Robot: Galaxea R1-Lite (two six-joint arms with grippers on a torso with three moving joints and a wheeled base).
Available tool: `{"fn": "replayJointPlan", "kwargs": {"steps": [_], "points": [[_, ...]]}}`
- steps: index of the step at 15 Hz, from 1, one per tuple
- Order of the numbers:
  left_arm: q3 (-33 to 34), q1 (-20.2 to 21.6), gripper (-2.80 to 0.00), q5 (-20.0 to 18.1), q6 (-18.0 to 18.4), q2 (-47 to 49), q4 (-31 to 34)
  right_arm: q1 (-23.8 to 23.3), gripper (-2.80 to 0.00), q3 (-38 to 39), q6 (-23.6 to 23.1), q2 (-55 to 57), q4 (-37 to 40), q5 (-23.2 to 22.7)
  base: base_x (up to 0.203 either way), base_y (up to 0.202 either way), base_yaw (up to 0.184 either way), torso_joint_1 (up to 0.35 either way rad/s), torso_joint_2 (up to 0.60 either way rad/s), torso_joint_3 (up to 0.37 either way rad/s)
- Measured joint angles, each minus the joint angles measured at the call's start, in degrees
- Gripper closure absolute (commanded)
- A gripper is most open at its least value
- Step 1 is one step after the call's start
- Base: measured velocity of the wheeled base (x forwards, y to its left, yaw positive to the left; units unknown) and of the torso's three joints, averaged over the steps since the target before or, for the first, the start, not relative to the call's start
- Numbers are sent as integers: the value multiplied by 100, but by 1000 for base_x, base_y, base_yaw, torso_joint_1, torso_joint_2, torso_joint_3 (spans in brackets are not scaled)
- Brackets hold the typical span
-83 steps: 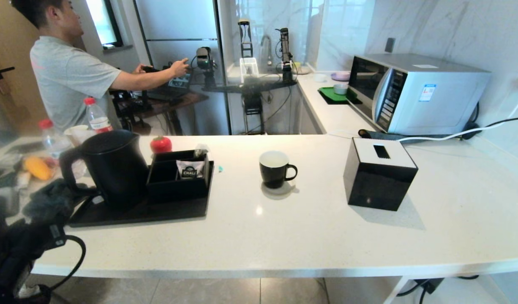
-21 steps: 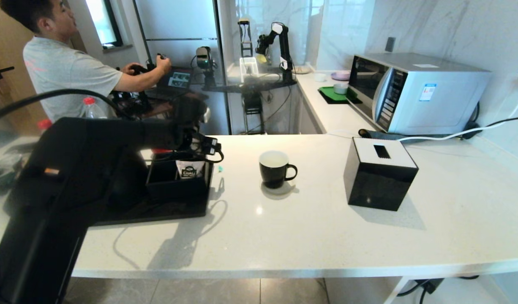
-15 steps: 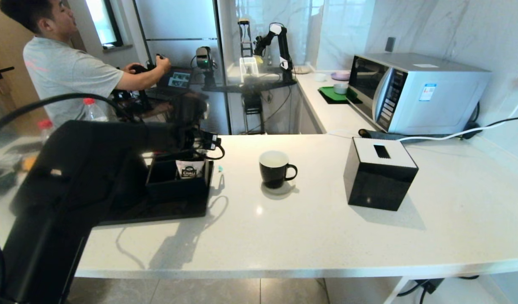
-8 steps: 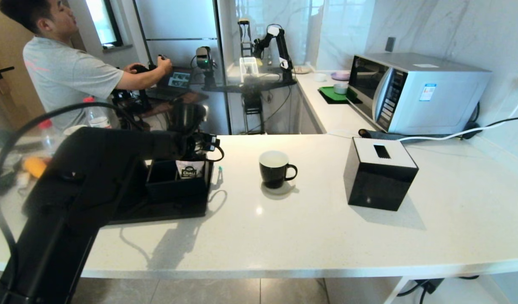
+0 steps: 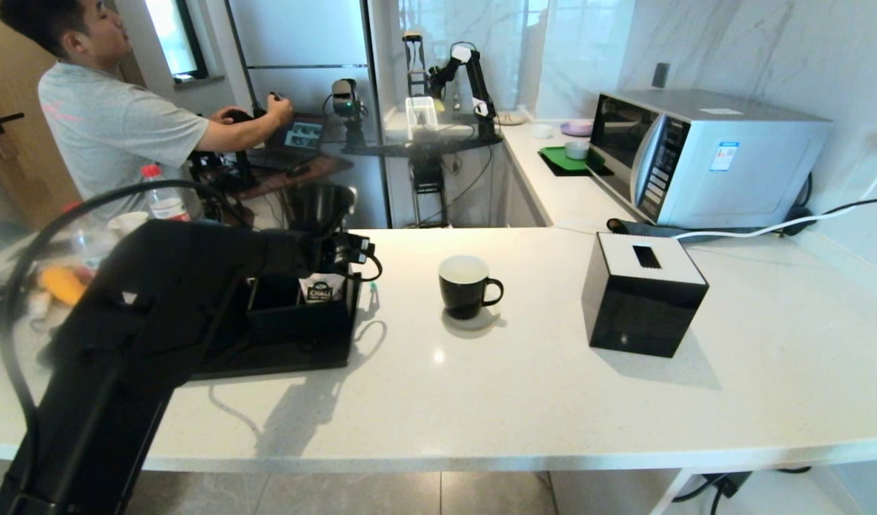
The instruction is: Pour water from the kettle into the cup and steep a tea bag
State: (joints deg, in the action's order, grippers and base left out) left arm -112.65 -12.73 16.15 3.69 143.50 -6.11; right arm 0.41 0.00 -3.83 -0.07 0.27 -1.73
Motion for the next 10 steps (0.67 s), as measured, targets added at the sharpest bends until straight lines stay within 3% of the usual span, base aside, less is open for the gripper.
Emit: {"fn": "replayJointPlan", "kwargs": {"steps": [4, 5, 10], "points": [[6, -2, -280, -1, -3, -9, -6, 0, 0, 0, 2, 0, 0, 0, 0, 0, 0, 0, 0, 0], [6, -2, 0, 0, -3, -11, -9, 0, 0, 0, 2, 0, 0, 0, 0, 0, 0, 0, 0, 0], [22, 1, 0, 0, 0, -11, -11, 0, 0, 0, 1, 0, 0, 0, 0, 0, 0, 0, 0, 0]]}}
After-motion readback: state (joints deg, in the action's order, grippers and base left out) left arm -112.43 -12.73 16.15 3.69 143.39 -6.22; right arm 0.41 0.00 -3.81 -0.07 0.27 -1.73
